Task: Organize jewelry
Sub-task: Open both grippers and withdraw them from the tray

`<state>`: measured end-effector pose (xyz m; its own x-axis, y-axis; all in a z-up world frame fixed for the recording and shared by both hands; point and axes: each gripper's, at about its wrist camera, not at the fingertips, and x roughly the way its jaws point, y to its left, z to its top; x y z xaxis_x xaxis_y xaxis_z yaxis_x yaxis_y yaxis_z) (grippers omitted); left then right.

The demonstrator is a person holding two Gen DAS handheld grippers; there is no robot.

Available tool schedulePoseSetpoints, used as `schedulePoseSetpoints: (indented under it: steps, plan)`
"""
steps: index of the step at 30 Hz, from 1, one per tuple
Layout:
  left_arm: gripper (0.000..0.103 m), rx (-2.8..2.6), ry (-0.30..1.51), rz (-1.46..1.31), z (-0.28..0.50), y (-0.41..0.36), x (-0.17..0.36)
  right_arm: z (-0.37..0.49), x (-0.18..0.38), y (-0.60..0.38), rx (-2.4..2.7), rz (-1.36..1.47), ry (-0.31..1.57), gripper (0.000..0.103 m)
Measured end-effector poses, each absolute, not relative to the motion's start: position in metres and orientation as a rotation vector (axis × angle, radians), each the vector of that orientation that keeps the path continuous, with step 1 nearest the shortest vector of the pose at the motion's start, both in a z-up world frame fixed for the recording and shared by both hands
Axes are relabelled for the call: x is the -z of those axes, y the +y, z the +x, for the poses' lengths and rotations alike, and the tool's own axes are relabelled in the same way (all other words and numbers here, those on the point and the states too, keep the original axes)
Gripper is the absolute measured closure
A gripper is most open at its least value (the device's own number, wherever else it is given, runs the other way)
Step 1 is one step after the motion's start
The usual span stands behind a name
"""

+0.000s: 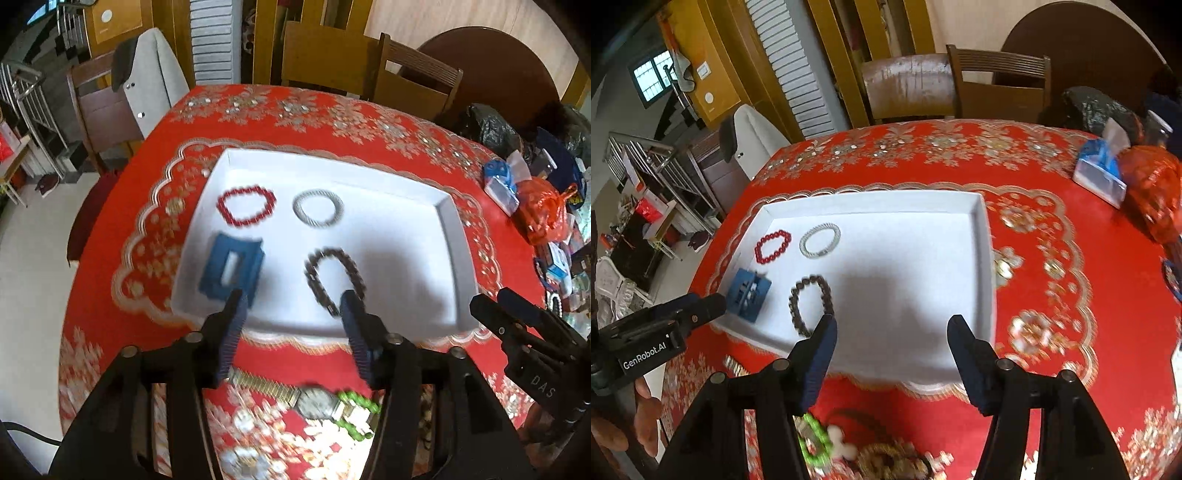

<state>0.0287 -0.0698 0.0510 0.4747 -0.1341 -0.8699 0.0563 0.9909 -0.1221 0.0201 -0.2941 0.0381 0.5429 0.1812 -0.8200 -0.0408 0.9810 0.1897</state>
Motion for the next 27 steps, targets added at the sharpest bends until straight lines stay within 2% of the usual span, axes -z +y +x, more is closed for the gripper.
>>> schedulePoseSetpoints:
  steps: [3, 27]
  plan:
    - [0.041, 0.12, 1.068, -0.096, 0.008, -0.078, -0.054, 0.0, -0.042, -0.303, -0.124, 0.14, 0.981, 0.036]
    - [0.041, 0.128, 1.02, -0.08, -0.107, -0.113, -0.072, -0.129, -0.054, -0.347, -0.114, 0.133, 0.949, 0.033]
